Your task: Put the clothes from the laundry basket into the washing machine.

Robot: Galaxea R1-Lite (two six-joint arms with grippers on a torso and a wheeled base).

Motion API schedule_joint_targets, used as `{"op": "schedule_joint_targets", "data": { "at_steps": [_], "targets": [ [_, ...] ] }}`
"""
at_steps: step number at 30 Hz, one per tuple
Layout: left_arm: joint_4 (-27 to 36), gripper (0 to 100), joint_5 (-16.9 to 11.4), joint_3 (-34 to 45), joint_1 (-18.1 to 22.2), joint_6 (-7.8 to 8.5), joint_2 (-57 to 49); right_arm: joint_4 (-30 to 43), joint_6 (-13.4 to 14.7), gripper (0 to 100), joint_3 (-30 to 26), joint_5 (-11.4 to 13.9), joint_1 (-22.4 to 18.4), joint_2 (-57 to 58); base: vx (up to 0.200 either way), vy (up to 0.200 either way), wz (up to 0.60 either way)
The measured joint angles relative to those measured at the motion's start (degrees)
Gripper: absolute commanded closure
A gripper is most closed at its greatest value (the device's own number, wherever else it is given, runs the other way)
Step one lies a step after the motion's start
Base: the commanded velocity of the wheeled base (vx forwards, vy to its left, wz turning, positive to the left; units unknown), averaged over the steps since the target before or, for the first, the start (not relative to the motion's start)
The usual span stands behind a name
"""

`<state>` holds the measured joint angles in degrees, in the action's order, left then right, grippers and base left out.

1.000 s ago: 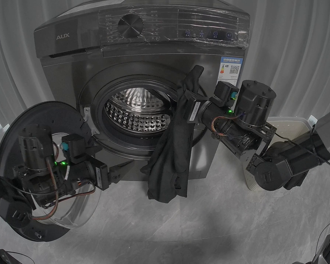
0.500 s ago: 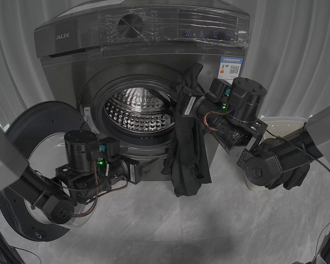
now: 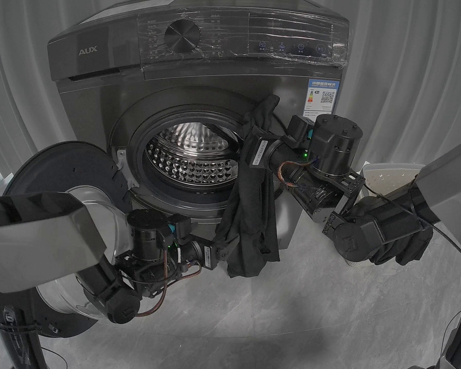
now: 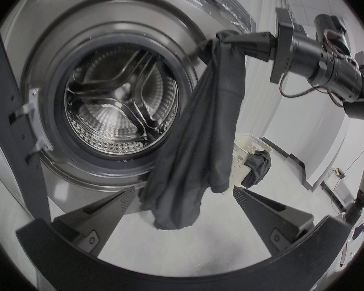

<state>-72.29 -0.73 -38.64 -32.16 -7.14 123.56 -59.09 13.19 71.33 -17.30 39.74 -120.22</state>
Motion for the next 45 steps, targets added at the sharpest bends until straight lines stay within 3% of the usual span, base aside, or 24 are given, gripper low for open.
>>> {"op": "schedule_joint_targets", "data": {
  "at_steps": [4,11,21,26,34,40,41,45],
  "targets": [
    [-1.52,0,-0.3,-0.35,-1.18,-1.11,2.9,-0.13,0.02,100,0.06,0.0,0.05,-0.3,0.0,0.0,0.0],
    [-5.41,0,-0.74,-2.1,-3.25,-1.66,6.51,-0.33,0.0,100,0.06,-0.07,0.33,-0.52,0.0,0.0,0.0],
    [-6.05,0,-0.57,-8.4,-4.13,-3.36,9.98,-0.48,0.05,100,0.06,-0.1,0.63,-0.91,0.0,0.0,0.0],
    [-5.99,0,0.49,-12.12,-4.19,-3.77,12.35,-0.57,0.05,100,0.11,-0.1,0.66,-1.16,0.0,0.0,0.0],
    [-5.66,0,4.78,-17.25,-4.28,-3.77,15.76,-0.88,0.07,100,0.15,-0.1,0.68,-1.28,0.0,0.0,0.0],
    [-5.55,0,5.38,-20.39,-4.33,-3.69,17.66,-0.96,0.16,100,0.15,-0.11,0.68,-1.52,0.0,0.0,0.0],
    [-5.55,100,5.62,-20.94,-4.33,-3.67,18.01,-0.99,0.27,100,0.15,-0.16,0.68,-1.58,0.0,0.0,0.0],
    [-5.77,100,6.25,-22.26,-4.33,-3.56,18.88,-1.01,0.44,100,0.09,-0.66,0.68,-1.74,0.0,0.0,0.0]
  ]
}}
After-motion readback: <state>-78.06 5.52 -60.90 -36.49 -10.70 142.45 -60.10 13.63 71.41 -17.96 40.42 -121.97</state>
